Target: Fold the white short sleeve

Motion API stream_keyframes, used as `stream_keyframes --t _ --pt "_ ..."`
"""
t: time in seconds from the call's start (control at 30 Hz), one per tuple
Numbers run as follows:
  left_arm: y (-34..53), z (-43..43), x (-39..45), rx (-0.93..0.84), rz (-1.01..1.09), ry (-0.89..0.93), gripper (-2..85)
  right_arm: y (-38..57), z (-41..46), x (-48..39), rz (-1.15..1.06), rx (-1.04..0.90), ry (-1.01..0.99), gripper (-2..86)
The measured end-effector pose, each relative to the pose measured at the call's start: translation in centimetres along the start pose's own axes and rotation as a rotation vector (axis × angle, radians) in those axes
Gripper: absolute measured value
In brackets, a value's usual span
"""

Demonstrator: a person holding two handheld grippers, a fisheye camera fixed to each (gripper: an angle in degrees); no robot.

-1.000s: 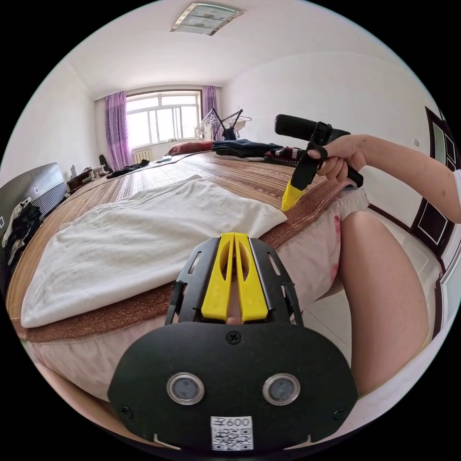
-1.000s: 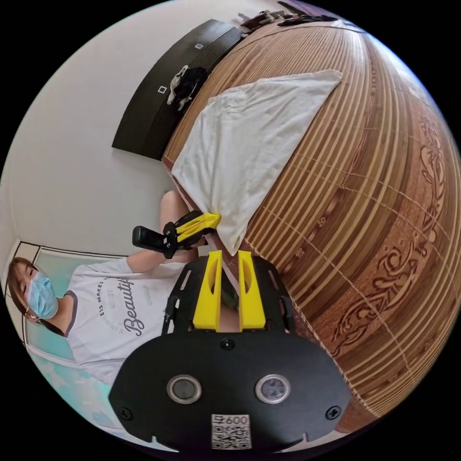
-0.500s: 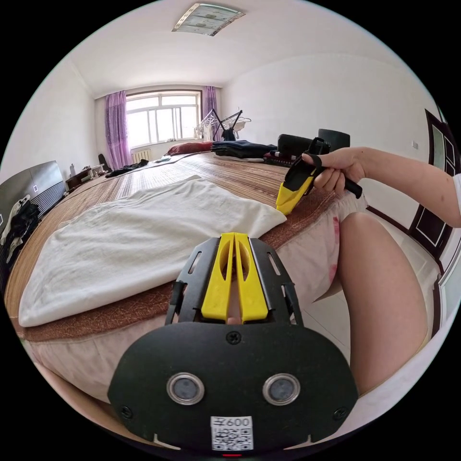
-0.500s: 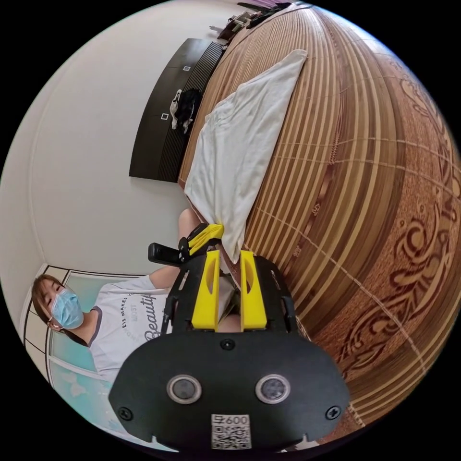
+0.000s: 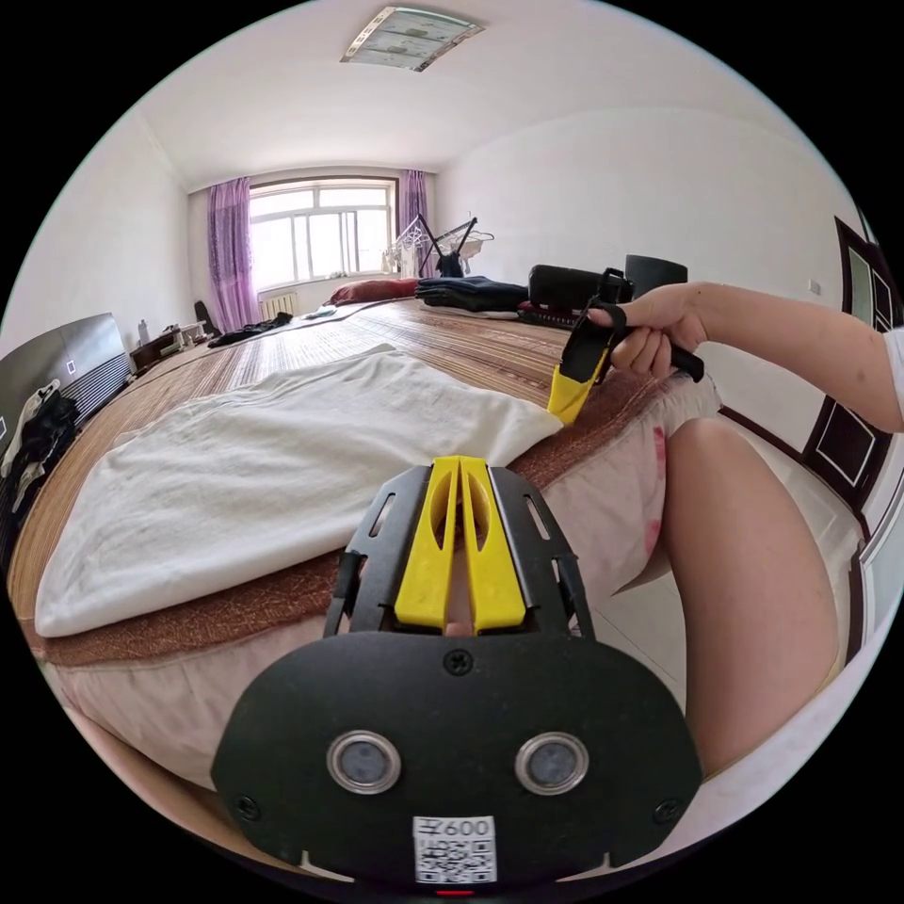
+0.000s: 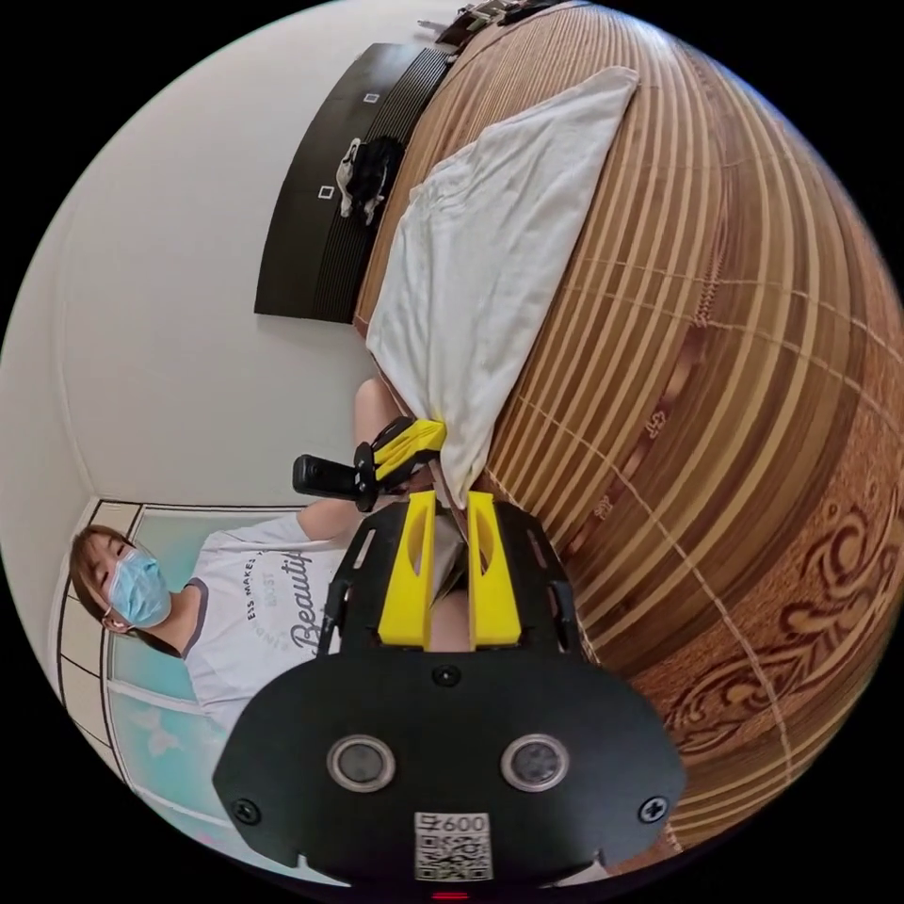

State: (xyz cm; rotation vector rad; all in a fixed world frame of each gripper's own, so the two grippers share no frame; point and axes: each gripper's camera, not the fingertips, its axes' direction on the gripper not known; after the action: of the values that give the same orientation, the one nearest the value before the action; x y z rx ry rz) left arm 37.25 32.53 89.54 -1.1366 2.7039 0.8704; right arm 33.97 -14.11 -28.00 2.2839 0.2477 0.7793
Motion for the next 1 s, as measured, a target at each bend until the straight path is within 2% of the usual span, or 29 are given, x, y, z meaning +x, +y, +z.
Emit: stream_keyframes --t 0.17,0.4,0.63,0.8,0.9,0.97,1.0 --pt "-0.7 -0.7 0.6 0.0 0.001 0.0 0.1 -2.2 1.3 -1.6 -0.036 -0.098 0.114 -0.5" --pt "-1.6 -1.8 2.0 -0.002 0.043 -0.02 0.2 -1.3 1.1 -2.0 -0.051 -0.073 0.151 -0.8" --pt "-2.7 -2.7 4.8 -0.02 0.152 -0.091 0.3 1.5 0.5 0.3 0.031 0.037 0.068 -0.9" --pt "-3.4 -3.8 5.7 -0.007 0.129 -0.1 0.5 4.7 0.2 1.9 0.055 0.165 -0.002 -0.9" --pt "-4.2 -5.9 9.0 0.08 0.279 -0.166 0.9 6.7 0.4 2.5 0.077 0.254 -0.02 -0.9" --pt "-4.9 -6.6 11.1 0.147 0.343 -0.147 1.1 8.2 0.7 2.4 0.07 0.295 -0.014 -0.9" --pt "-5.8 -6.1 11.9 0.125 0.33 -0.116 1.2 8.5 0.9 2.3 0.068 0.296 -0.011 -0.9"
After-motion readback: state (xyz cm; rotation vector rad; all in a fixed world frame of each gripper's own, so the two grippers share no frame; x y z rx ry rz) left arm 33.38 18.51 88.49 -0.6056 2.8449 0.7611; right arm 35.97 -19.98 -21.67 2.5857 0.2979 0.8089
